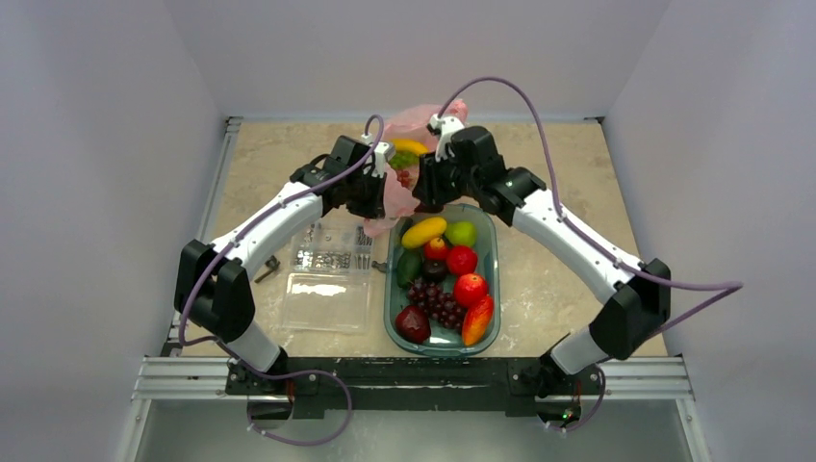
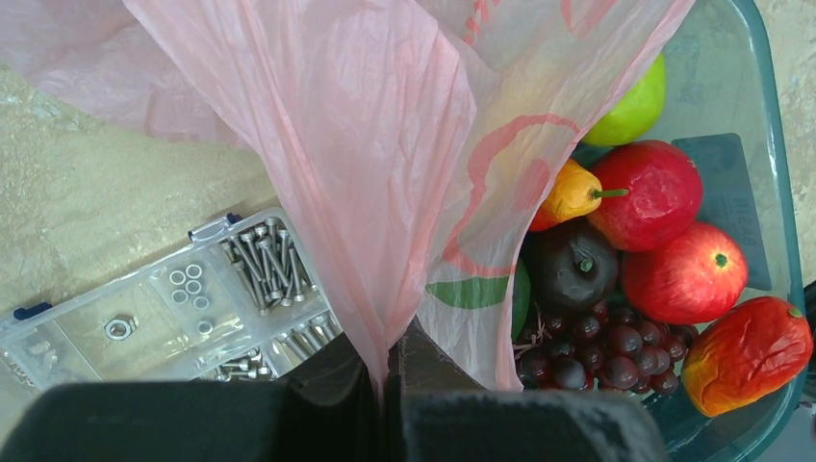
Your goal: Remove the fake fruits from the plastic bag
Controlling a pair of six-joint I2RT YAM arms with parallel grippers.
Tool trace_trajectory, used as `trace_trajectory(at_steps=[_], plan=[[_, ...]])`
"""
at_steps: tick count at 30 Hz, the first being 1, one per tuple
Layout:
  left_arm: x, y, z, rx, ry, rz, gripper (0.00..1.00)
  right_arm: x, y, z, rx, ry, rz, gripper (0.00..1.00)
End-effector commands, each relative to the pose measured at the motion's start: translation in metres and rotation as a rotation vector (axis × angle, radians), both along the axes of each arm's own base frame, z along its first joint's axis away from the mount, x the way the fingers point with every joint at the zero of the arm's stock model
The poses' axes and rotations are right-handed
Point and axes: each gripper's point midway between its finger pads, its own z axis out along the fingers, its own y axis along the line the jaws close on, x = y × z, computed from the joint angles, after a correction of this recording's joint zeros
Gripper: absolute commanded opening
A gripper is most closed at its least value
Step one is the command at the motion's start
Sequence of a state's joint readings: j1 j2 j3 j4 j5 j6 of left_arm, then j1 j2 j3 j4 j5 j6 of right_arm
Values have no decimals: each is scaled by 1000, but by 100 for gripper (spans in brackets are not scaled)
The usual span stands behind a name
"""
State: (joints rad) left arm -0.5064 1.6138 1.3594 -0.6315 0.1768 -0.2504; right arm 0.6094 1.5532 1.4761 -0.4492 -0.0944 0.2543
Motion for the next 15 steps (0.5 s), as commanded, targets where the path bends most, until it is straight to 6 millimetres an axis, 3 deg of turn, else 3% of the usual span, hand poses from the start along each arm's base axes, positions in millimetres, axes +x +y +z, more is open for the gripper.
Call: trace_trajectory(at_steps=[1,9,15], plan=[[4,-1,4,1,-16,0,0,-63,-13,-31,-88,110,21,0],[1,-4,10,-26,-23,-6,0,-134,-42,-94,-158,264,24,0],[-1,-9,8,-50,3,-17,0,-168,-27,-122,-117,333,52,1]])
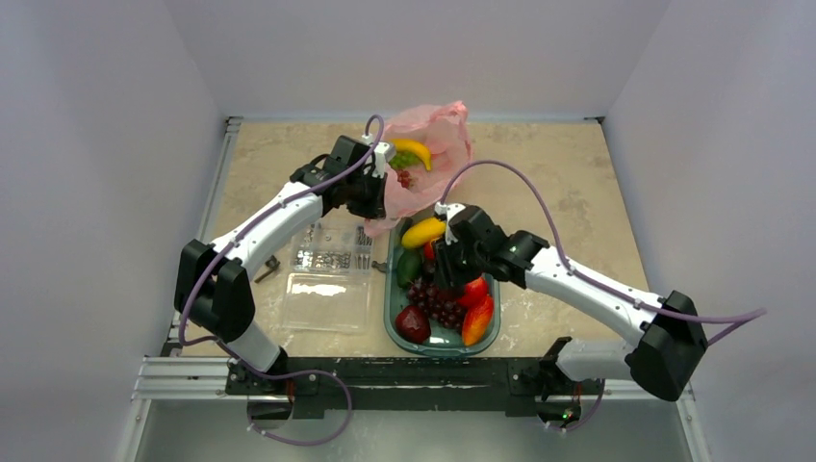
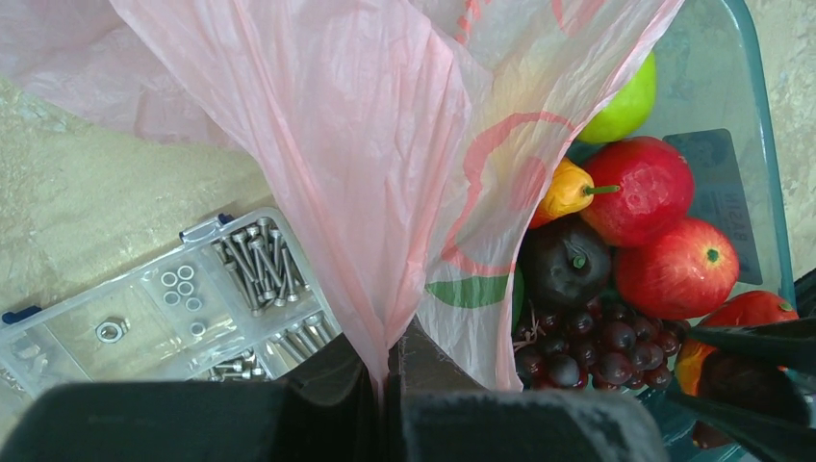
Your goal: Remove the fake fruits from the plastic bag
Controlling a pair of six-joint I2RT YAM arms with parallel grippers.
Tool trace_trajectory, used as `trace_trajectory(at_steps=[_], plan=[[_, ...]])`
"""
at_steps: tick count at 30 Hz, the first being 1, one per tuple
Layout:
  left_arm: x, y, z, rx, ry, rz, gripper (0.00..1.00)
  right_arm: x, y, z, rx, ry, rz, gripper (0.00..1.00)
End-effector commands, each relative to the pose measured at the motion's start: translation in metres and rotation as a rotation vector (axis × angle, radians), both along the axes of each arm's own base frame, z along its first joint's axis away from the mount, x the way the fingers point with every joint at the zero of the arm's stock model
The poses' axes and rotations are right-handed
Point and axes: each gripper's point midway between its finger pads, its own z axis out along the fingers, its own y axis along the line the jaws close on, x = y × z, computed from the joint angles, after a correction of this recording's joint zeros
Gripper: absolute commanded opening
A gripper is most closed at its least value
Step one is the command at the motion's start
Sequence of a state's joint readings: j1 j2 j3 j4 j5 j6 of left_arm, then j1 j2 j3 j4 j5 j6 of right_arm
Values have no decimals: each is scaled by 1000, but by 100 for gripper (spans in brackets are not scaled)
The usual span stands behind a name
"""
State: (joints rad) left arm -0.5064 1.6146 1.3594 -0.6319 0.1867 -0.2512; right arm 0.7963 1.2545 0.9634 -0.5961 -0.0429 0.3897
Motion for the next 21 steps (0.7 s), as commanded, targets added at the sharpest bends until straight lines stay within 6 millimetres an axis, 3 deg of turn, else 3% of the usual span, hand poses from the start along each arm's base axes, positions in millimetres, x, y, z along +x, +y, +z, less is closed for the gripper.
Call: trace_trajectory(at_steps=[1,6,10,14,21], plan=[[0,-8,8,-46,-2,-12,0,-17,17,-4,64,18,-5,2],[-1,-10,7,-52,5,-19,0,-41,23,-32,23,82,66,10],[-1,-10,8,-54,2,-19,0,-51,24,-43,-1,102,90,25],[-1,-11,8,-58,6,-22,0,-51,23,-43,2,93,91,40],[-1,-11,8,-56,6,-23,0,-49,26,-25,35,37,137,60]])
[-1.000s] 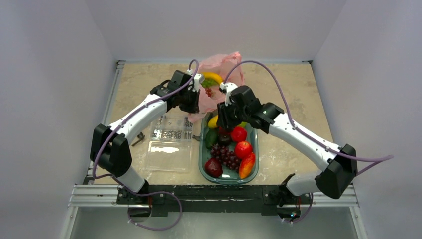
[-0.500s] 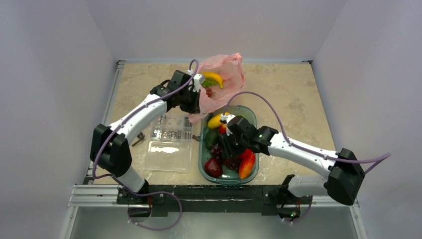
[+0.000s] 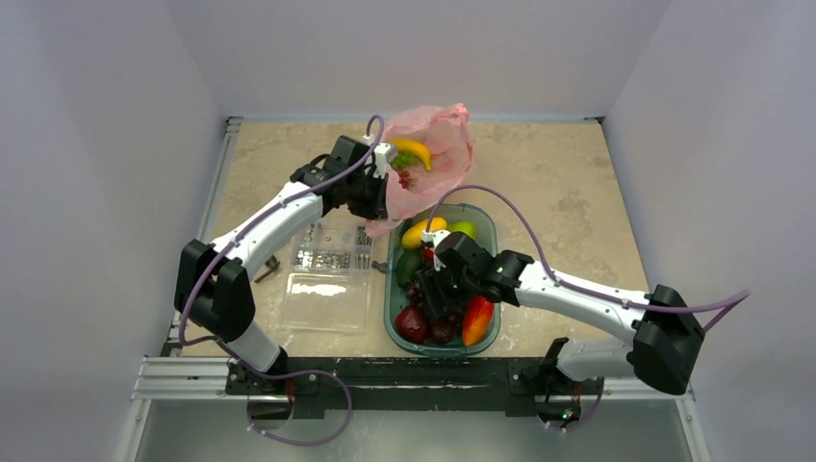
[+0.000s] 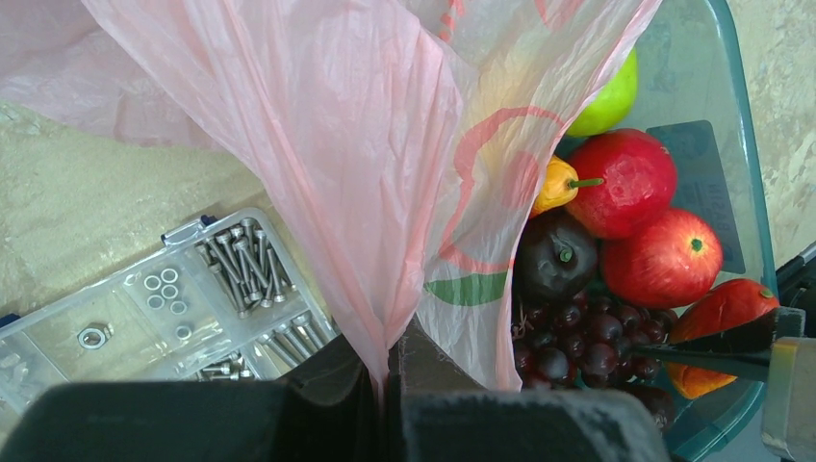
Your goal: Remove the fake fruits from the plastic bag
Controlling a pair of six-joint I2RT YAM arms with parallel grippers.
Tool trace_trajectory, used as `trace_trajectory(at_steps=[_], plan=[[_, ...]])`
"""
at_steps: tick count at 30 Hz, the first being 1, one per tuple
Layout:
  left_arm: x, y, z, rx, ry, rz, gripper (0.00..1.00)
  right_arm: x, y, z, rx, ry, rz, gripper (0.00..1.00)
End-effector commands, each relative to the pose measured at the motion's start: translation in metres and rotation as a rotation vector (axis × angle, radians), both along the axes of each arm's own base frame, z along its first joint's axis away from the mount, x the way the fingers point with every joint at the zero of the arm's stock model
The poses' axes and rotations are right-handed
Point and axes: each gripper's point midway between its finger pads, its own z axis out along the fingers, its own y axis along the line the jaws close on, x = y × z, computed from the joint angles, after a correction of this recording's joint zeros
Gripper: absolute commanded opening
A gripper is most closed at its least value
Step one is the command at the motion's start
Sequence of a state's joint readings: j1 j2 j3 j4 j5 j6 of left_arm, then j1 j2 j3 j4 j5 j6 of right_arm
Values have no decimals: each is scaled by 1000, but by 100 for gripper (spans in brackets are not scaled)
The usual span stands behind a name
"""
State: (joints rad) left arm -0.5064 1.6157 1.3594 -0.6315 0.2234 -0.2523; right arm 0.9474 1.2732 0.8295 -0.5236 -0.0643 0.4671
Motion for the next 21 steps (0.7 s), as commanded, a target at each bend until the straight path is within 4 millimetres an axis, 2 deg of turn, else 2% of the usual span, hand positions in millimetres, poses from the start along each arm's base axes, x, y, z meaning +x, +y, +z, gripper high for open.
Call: trace_trajectory(at_steps=[1,4,7,10,16,21], plan=[[3,-6,7,-30,-9,0,0,5,8,22,68,-67,40,64],[3,-6,7,-30,-11,1,0,11,11,33,87,-110,46,64],[4,-5,7,-26,-14,0,0,25,19,56,138,-175,6,49],[5,-3,6,-15,-16,6,0,49,30,83,158,-271,-29,45],[6,-1,1,0,-15,12,0,130,23,120,59,-490,-203,40],[7,1,-4,17,-6,17,0,205,21,150,78,-627,-216,41]])
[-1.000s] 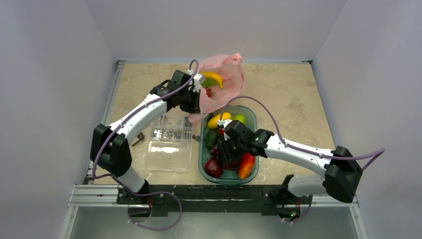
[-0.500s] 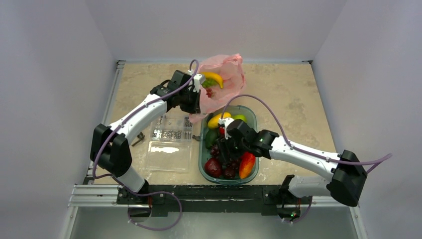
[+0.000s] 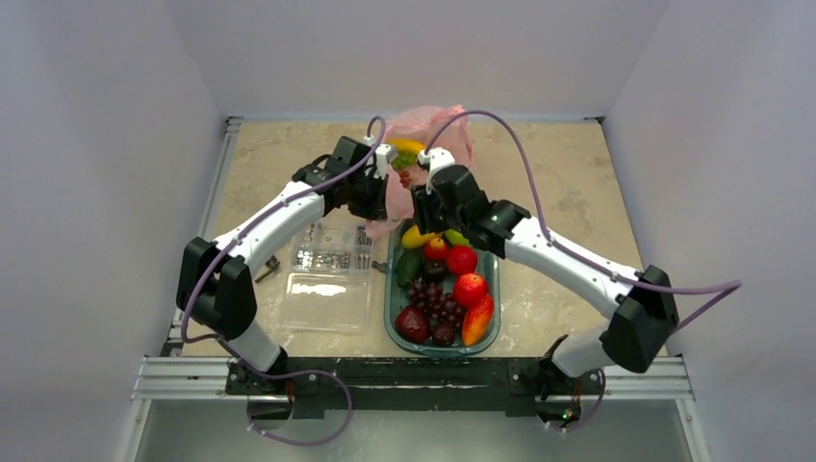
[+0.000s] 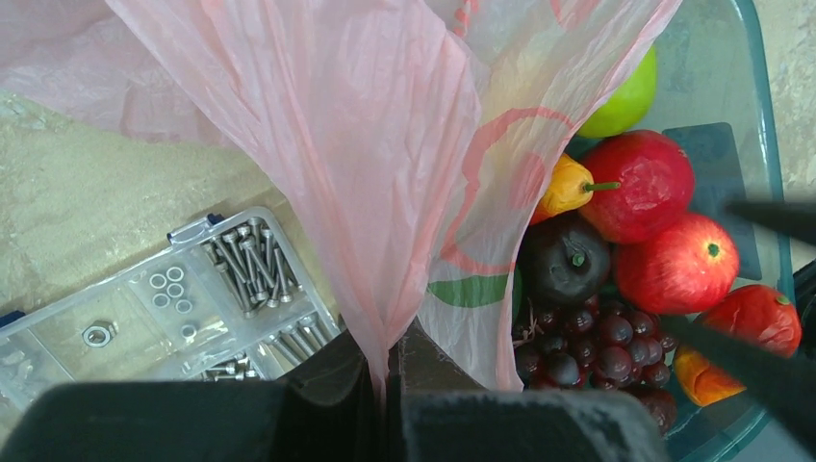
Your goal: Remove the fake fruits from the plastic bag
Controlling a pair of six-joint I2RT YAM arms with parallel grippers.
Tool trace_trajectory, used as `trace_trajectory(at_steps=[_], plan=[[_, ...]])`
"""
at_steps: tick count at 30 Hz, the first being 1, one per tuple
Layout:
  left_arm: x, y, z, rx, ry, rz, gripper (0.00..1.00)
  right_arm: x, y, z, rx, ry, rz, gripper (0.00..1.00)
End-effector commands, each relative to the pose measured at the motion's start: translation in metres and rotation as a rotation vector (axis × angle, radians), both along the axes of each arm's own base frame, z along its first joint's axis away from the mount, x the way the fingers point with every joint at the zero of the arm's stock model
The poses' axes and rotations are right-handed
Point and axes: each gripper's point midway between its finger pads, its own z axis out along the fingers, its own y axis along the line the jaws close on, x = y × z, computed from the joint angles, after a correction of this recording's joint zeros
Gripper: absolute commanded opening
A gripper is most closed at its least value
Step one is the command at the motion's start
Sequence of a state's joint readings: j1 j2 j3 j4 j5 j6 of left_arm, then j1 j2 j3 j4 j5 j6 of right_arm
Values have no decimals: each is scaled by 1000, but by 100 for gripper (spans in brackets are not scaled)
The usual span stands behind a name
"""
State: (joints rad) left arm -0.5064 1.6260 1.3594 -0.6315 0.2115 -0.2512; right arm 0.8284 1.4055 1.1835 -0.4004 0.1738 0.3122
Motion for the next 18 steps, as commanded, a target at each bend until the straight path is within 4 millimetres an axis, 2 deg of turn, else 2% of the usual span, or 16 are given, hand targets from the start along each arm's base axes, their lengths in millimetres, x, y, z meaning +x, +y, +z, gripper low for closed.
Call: trace_trajectory(at_steps=[1,4,10,14,18], plan=[[5,0,0,5,-11,11,0,82,-9,43,-34,-223,-68,42],[5,2,0,16,-16,18,0,128,-8,37,-120,-271,-81,42],[4,8,-6,80,-50,42,0,210,-8,11,-197,-303,-77,45],[4,9,-12,108,-46,50,0,251,-11,-10,-251,-305,-78,48],[5,10,-13,114,-49,58,0,281,-17,-31,-288,-317,-80,54]])
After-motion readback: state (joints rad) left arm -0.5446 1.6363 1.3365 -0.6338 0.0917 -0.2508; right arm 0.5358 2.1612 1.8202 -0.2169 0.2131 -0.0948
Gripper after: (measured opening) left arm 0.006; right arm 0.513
